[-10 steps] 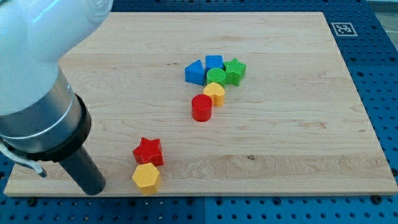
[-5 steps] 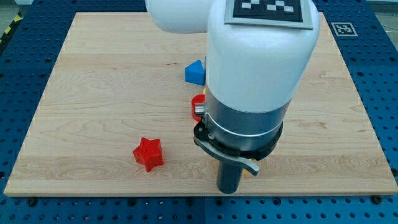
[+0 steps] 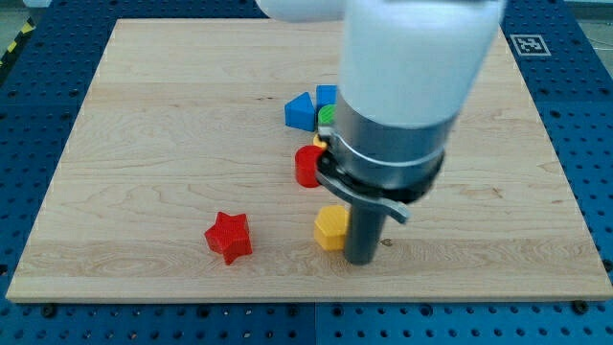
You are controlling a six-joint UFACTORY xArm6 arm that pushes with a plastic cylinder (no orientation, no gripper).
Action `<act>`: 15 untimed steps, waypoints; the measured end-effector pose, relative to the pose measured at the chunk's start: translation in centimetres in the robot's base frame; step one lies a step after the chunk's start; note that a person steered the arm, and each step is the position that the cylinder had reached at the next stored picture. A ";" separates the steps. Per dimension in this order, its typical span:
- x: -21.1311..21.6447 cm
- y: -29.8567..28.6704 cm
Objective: Slide the hexagon left to red circle
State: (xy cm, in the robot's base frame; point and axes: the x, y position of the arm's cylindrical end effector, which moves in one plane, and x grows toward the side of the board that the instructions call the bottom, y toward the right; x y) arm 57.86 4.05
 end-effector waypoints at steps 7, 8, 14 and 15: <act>-1.4 1.0; -2.2 -0.3; -3.7 -8.4; -4.7 -9.9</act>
State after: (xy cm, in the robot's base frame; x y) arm 53.18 -5.80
